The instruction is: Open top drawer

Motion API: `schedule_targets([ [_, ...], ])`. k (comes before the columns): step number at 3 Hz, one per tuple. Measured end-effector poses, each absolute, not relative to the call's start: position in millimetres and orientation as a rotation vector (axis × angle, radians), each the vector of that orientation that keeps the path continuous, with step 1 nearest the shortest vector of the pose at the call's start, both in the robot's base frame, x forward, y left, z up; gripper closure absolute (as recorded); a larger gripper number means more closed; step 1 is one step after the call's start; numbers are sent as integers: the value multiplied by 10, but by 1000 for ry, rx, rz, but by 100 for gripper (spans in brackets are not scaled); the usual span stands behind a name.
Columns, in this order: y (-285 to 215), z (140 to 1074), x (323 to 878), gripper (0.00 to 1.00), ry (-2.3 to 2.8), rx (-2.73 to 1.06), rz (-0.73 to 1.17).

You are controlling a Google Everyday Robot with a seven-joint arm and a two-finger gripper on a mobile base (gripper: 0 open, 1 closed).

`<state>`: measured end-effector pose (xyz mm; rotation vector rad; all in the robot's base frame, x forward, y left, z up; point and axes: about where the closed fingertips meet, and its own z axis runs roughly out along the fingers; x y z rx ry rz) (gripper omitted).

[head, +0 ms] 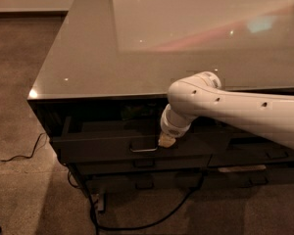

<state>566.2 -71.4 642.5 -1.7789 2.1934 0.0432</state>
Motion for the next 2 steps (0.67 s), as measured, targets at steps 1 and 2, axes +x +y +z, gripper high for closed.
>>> schedule_targets([
  [1,-780,6481,5521,81,2217,-1778,62],
  [2,-805,6548,5429,58,2216,-1775,77],
])
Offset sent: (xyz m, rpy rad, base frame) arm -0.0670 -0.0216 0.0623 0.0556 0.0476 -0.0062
